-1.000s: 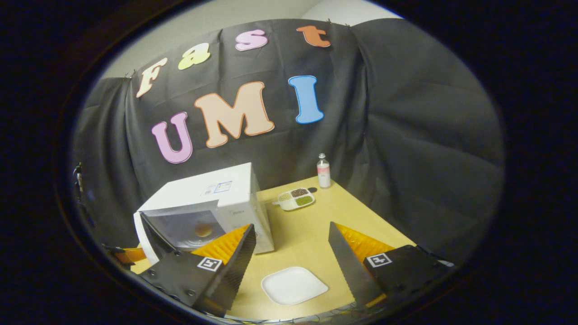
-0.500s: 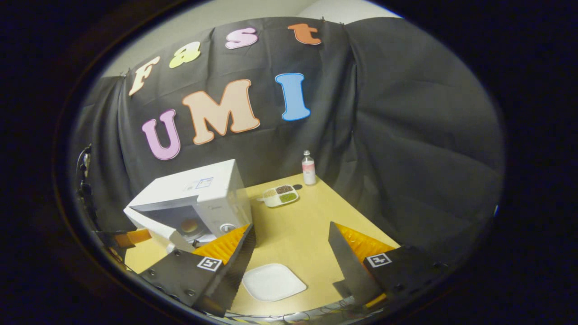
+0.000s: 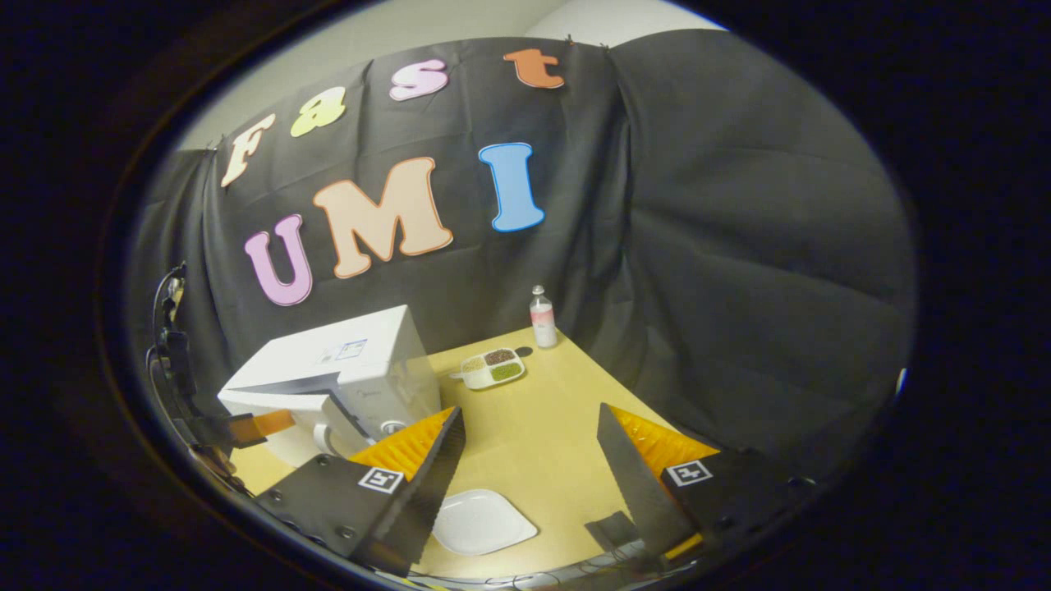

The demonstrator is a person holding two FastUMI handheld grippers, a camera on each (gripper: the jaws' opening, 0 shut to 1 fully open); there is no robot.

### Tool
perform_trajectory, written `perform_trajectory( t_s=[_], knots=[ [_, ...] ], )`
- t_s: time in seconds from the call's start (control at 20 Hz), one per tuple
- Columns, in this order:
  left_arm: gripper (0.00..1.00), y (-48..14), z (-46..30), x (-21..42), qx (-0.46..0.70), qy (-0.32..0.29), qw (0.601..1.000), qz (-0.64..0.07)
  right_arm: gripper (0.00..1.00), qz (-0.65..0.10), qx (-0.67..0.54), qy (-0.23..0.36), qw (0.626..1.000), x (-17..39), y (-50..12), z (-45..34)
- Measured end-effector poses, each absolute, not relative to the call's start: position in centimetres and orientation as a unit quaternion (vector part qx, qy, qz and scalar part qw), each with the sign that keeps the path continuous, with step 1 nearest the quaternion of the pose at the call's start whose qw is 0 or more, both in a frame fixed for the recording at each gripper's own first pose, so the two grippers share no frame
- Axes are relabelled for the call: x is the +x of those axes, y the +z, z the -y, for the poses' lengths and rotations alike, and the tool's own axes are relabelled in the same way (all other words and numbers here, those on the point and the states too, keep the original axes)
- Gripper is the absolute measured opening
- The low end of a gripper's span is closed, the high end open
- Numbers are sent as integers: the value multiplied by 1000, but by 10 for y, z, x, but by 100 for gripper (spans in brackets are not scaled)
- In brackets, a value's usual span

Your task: Open the microwave oven with the left hand, put the food in, and close the microwave oven.

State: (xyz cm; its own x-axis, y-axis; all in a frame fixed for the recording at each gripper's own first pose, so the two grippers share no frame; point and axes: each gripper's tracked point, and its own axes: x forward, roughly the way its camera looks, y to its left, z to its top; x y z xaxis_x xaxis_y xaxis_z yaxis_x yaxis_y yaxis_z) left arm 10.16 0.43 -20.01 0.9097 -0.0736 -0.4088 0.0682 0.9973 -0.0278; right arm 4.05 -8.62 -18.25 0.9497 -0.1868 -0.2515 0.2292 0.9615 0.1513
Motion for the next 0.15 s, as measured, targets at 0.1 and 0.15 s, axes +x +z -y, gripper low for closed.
perform_trajectory(
  t_s=[0.1,0.15],
  knots=[
    [1,-204,3,108,-5,-38,976,-212,91,-122,85,-104,983,38,-186,87],
    [0,-205,5,112,-5,-38,976,-212,91,-124,84,-102,983,37,-188,87]
  ],
)
